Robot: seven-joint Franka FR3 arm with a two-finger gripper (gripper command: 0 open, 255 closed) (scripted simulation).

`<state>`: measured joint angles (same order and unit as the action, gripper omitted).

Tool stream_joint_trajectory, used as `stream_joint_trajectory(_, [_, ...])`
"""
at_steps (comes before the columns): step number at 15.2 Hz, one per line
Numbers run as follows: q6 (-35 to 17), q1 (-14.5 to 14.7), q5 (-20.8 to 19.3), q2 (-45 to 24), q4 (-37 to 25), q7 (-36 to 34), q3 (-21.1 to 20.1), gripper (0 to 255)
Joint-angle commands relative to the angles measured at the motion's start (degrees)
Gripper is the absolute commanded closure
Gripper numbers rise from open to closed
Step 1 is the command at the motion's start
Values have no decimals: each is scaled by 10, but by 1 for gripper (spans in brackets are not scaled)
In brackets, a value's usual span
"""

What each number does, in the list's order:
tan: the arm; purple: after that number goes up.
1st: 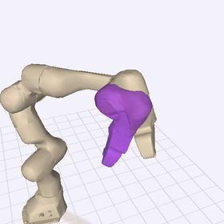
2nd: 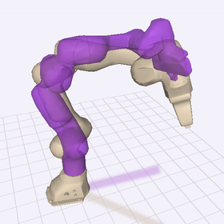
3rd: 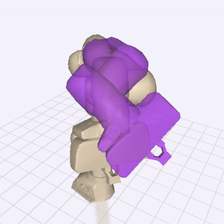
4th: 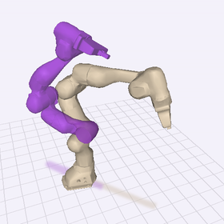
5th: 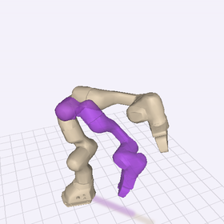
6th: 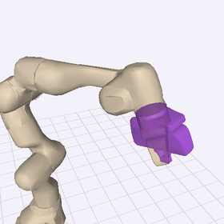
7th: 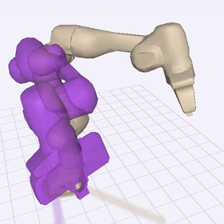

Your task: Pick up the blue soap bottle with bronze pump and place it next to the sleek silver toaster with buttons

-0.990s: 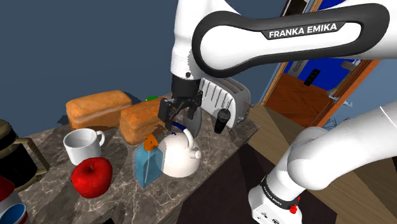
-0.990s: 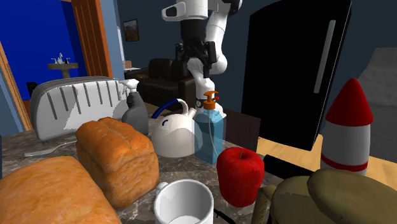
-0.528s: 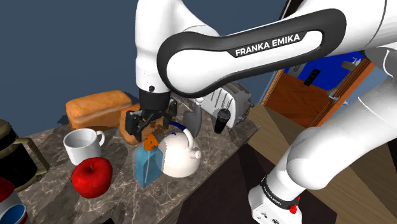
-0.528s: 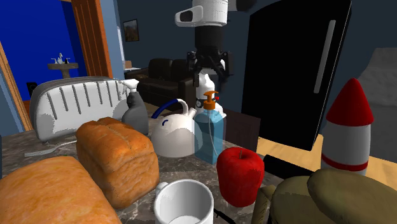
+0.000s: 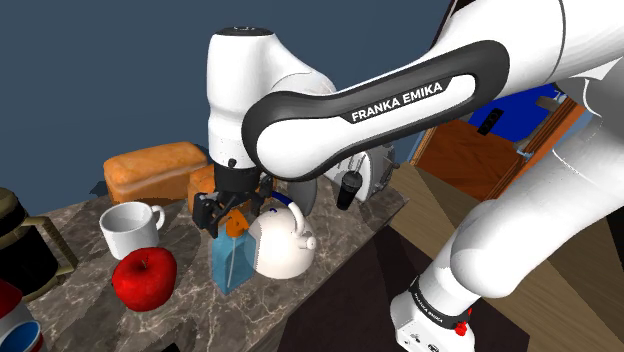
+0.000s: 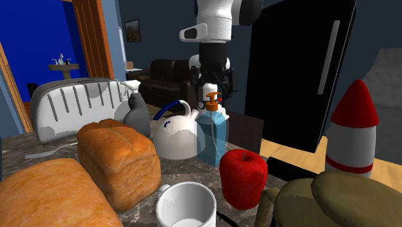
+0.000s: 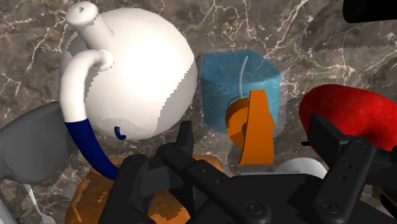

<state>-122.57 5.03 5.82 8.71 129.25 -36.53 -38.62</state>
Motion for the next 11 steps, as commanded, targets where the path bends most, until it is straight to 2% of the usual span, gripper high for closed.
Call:
stream_joint_trajectory(1, [-7, 0, -2, -3, 4, -2, -2, 0])
stream_joint_trajectory(7, [-7, 0, -2, -3, 4, -2, -2, 0])
stream_joint_trajectory(8, [-7, 0, -2, -3, 4, -2, -2, 255])
stream_joint_trajectory(11, [-7, 0, -2, -3, 4, -2, -2, 255])
